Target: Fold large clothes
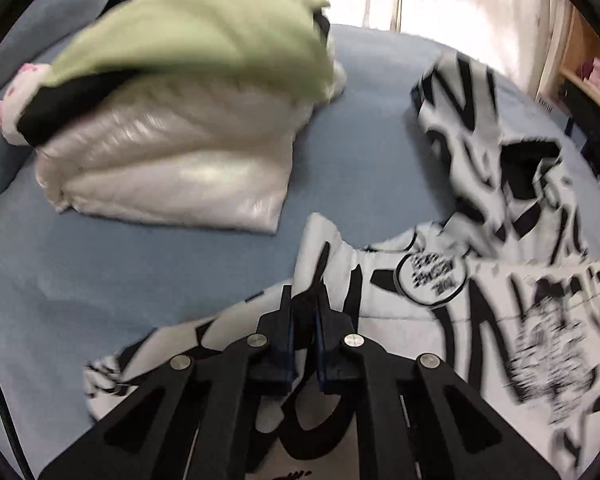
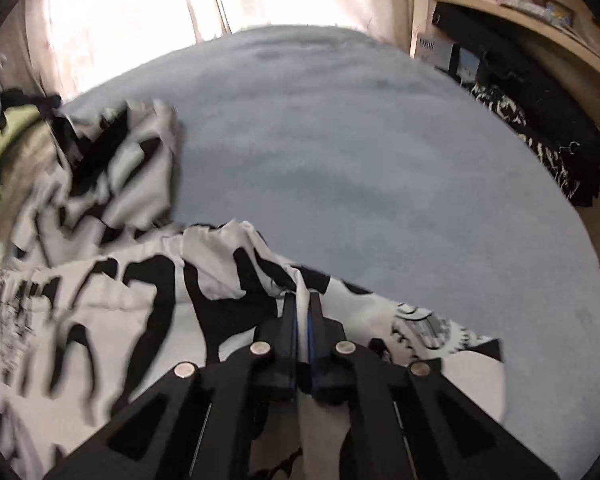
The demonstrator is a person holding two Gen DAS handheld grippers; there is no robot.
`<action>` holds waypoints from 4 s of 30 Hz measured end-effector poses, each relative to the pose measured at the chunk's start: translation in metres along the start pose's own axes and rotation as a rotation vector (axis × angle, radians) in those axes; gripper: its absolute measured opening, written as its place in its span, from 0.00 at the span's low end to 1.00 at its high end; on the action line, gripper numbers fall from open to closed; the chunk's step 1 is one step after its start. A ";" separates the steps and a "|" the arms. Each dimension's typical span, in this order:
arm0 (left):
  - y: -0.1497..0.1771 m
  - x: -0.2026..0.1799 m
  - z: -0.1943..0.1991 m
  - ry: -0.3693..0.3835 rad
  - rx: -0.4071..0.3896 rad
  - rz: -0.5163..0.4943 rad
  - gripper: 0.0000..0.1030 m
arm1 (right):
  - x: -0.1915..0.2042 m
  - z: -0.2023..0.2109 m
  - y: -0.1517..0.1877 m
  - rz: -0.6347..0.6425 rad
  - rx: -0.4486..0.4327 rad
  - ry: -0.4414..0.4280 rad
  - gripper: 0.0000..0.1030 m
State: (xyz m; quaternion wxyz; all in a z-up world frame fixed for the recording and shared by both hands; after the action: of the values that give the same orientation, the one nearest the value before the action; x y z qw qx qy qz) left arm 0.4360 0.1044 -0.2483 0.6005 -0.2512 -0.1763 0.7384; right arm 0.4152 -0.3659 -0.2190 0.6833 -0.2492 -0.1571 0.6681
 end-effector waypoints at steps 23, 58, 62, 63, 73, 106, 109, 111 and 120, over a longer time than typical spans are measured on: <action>0.014 -0.053 0.046 0.140 -0.053 0.011 0.13 | 0.158 0.060 -0.009 0.119 -0.023 -0.322 0.29; 0.072 0.013 0.111 0.122 0.002 -0.001 0.21 | 0.101 0.104 0.040 0.027 -0.029 -0.328 0.14; 0.096 0.033 0.114 0.058 -0.005 -0.001 0.21 | 0.119 0.104 0.060 0.152 -0.048 -0.242 0.33; 0.099 0.042 0.113 0.041 0.000 0.011 0.21 | 0.117 0.099 0.064 0.173 -0.049 -0.211 0.33; 0.100 0.091 0.100 0.057 0.012 0.137 0.17 | -0.045 0.087 0.105 -0.032 -0.031 0.055 0.15; 0.087 0.032 0.230 0.088 -0.030 -0.028 0.57 | 0.021 0.206 0.103 -0.004 -0.002 -0.110 0.19; 0.068 0.015 0.247 0.103 -0.054 -0.076 0.57 | 0.039 0.223 0.082 0.048 -0.030 -0.130 0.19; 0.053 0.003 0.257 0.102 -0.077 -0.111 0.57 | 0.047 0.232 0.068 0.078 -0.046 -0.133 0.19; -0.026 -0.049 0.270 0.119 -0.131 -0.165 0.57 | 0.078 0.255 -0.011 0.181 -0.124 -0.162 0.19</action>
State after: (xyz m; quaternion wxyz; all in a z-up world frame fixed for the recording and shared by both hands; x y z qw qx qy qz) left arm 0.3070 0.0735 -0.0062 0.6508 -0.3178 -0.2085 0.6572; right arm 0.2892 -0.2548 -0.0118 0.5885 -0.2493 -0.2294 0.7341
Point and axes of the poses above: each gripper's, at about its wrist camera, not at the fingertips, and z roughly against the way its jaws point, x to its left, y to its underside, the point moved 9 cm from there along -z, roughly the way its jaws point, and after that the axes turned 9 degrees about z, right-handed, at the moved point
